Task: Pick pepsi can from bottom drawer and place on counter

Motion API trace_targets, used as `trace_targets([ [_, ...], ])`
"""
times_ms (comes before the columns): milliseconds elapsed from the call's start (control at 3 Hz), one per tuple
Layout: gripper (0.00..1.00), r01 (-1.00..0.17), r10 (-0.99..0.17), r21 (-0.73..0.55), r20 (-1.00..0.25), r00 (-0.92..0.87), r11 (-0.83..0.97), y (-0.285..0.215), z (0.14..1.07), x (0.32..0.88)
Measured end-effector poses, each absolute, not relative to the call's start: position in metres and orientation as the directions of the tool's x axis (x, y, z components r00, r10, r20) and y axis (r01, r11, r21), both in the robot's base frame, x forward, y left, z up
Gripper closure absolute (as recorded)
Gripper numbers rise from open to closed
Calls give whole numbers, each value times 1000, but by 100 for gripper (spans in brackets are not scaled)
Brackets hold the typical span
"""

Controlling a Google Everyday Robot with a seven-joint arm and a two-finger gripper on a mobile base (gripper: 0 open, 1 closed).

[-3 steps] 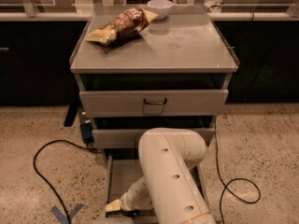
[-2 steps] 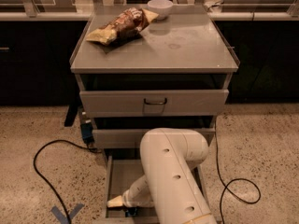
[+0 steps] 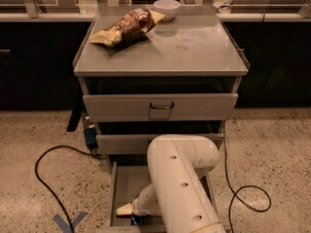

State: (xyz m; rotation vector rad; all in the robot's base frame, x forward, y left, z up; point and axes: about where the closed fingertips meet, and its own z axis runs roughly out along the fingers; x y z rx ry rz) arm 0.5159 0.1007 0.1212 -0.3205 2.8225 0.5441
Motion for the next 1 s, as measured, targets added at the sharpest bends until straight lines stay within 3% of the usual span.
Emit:
trace_targets([
  [333, 0, -236, -158, 324, -250, -955, 916, 92, 112, 509],
  [1000, 43, -236, -158, 323, -249, -955, 916, 92, 112, 508],
])
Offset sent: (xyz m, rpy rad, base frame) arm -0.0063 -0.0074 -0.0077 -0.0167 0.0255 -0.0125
